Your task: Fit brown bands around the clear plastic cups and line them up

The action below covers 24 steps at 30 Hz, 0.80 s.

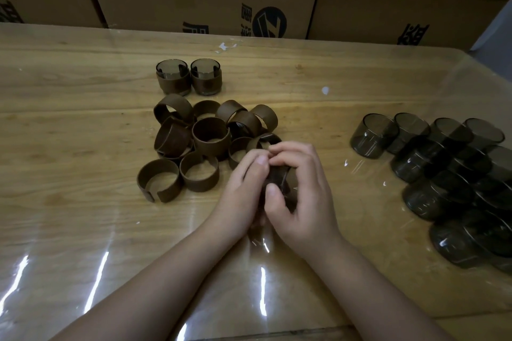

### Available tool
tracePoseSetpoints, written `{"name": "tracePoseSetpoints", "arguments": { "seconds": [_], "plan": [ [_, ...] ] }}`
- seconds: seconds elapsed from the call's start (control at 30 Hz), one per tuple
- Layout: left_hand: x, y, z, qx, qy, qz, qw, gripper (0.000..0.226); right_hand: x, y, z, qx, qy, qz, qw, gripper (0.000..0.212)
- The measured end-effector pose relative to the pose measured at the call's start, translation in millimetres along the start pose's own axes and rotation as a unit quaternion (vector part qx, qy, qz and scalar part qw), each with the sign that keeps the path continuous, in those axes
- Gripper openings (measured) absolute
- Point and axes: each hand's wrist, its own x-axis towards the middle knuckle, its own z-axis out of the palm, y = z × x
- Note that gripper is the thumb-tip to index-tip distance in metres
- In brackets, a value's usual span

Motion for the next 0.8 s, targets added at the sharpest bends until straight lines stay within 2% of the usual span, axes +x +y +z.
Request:
{"name": "tracePoseSetpoints", "arguments": {
  "seconds": [0.1,0.2,0.3,0.4,0.47,0.57,0.63,0.73,0.8],
  "plan": [
    [-4.5,-4.0,-0.1,0.046,0.025,0.039,0.998,0.036,-1.8,-0.2,3.0,0.022,0.017,0.051,0.998,0.031],
    [-10.0,-5.2,-1.7,0.145,0.036,0.071,0.986,0.031,-2.5,-7.8,6.0,0.141,0.034,0.185,0.972,0.025],
    [-11.7,-2.5,-2.8,0.215,0.048,0.130,0.967,0.032,-1.2,-13.3,6.1,0.266,0.045,0.270,0.924,0.025],
    [-10.2,0.8,-4.4,0.253,0.056,0.191,0.947,0.047,0.5,-16.1,5.6,0.391,0.046,0.374,0.840,0.027],
    [-10.8,2.1,-5.5,0.269,0.065,0.220,0.936,0.049,0.4,-16.4,4.9,0.441,0.040,0.423,0.790,0.038],
    [-12.5,3.6,-5.5,0.300,0.073,0.219,0.926,0.050,0.4,-18.4,5.1,0.498,0.043,0.474,0.725,0.058],
    [-13.2,4.6,-4.8,0.320,0.080,0.215,0.919,0.050,-1.3,-18.3,5.5,0.522,0.042,0.486,0.700,0.063],
    [-14.4,4.8,-3.6,0.350,0.086,0.226,0.905,0.053,-2.7,-15.5,5.1,0.533,0.046,0.489,0.689,0.060],
    [-14.8,3.9,-2.5,0.368,0.082,0.223,0.899,0.055,-2.9,-12.3,4.3,0.546,0.051,0.501,0.669,0.055]
  ]
}}
